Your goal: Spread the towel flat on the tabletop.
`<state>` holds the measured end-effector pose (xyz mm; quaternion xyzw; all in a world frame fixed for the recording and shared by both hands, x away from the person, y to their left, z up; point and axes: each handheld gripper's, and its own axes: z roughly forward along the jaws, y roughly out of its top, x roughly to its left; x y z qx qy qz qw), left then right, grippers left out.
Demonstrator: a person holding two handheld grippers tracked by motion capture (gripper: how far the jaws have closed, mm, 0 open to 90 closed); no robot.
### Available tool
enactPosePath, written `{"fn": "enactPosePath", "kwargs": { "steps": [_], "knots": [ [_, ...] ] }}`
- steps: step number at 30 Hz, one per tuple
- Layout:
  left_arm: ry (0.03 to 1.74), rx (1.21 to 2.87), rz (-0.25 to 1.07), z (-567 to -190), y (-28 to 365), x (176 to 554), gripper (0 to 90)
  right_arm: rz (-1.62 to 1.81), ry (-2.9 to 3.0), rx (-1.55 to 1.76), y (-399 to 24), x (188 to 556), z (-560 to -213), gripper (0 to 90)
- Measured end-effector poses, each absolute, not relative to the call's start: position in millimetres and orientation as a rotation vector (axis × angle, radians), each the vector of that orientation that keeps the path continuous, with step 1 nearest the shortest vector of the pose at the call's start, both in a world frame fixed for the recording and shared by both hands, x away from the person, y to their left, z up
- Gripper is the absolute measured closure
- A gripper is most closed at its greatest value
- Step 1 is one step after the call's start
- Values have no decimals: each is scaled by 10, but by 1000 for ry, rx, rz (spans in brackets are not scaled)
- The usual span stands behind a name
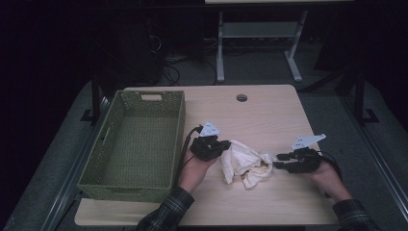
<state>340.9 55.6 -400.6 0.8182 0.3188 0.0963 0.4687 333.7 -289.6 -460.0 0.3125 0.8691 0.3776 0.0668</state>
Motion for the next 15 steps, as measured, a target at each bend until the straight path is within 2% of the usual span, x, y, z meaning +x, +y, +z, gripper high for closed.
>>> {"fn": "enactPosePath", "kwargs": {
  "steps": [7, 9, 13, 15],
  "knots": [
    [811, 2012, 274, -4013, 570, 3445, 871, 1117, 2646, 894, -2853, 3412, -4659, 612],
    [811, 2008, 272, -4018, 562, 3449, 871, 1099, 2651, 890, -2836, 3432, -4687, 681],
    [814, 2006, 275, -4009, 553, 3455, 871, 1091, 2653, 906, -2848, 3445, -4697, 895],
    [813, 2005, 276, -4002, 551, 3455, 872, 1100, 2644, 918, -2856, 3443, -4685, 898]
  ]
}}
